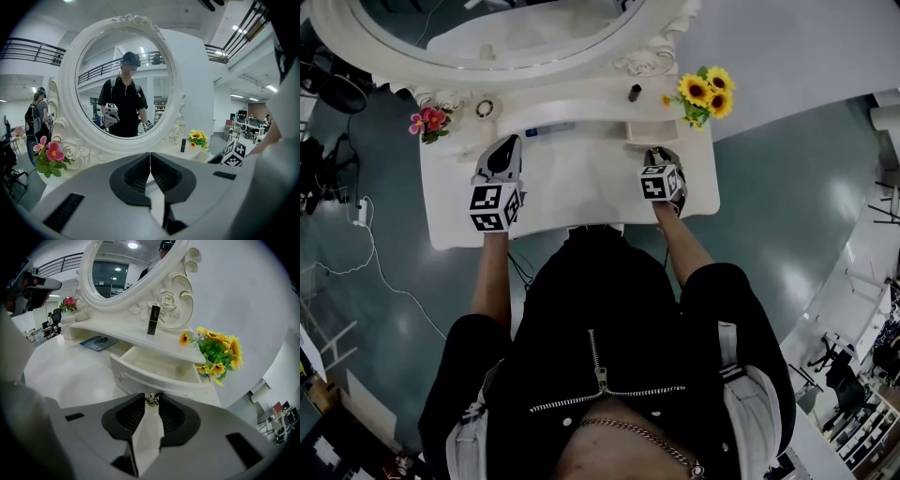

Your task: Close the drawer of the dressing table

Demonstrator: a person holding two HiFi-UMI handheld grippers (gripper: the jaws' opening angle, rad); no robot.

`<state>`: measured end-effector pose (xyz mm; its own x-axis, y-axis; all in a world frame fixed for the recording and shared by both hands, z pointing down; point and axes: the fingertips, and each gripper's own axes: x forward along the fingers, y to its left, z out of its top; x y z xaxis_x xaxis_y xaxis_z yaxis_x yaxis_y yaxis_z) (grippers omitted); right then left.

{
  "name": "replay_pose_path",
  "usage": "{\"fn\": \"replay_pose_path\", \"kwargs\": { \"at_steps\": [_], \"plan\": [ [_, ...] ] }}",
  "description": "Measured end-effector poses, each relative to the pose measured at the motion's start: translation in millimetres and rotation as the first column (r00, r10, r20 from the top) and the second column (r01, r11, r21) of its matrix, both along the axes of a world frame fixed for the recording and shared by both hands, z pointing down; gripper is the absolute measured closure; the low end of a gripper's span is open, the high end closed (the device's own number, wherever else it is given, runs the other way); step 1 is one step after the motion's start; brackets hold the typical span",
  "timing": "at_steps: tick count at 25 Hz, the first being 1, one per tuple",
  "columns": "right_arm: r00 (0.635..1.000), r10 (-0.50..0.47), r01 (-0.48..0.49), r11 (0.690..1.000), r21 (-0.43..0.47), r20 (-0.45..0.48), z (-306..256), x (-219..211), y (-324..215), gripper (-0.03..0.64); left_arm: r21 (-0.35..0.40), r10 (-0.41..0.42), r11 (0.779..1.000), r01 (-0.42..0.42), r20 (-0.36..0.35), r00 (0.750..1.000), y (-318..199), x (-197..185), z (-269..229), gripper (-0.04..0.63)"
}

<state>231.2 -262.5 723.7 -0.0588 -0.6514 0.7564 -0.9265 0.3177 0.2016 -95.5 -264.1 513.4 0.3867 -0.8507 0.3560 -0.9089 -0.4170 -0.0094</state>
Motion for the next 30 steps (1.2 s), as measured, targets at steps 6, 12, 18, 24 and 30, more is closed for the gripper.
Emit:
{"fn": "replay_pose_path", "kwargs": {
  "at_steps": [6, 12, 18, 24, 30],
  "plan": [
    [0.998, -0.005, 0.005, 1.0, 0.012, 0.061, 0, -2, -4, 0.518, -0.001, -0.001, 1.0, 0.001, 0.0, 1.0, -2, 0, 0, 0.574],
    [0.995, -0.01, 0.009, 1.0, 0.013, 0.101, -1, -3, -14, 0.518, 0.0, -0.008, 1.0, 0.008, 0.002, 1.0, -3, -1, -1, 0.574],
    [0.991, 0.006, -0.009, 1.0, 0.015, 0.135, -4, -5, -24, 0.518, 0.002, -0.017, 1.0, 0.017, 0.002, 1.0, -6, -4, -2, 0.574],
    [0.99, 0.002, -0.004, 1.0, 0.011, 0.141, -4, -4, -31, 0.518, -0.003, -0.031, 1.0, 0.031, 0.003, 1.0, -8, -7, 0, 0.574],
    [0.988, -0.003, 0.001, 1.0, 0.011, 0.156, -5, -5, -43, 0.518, -0.006, -0.039, 0.999, 0.039, 0.005, 0.999, -12, -8, 0, 0.574]
  ]
}}
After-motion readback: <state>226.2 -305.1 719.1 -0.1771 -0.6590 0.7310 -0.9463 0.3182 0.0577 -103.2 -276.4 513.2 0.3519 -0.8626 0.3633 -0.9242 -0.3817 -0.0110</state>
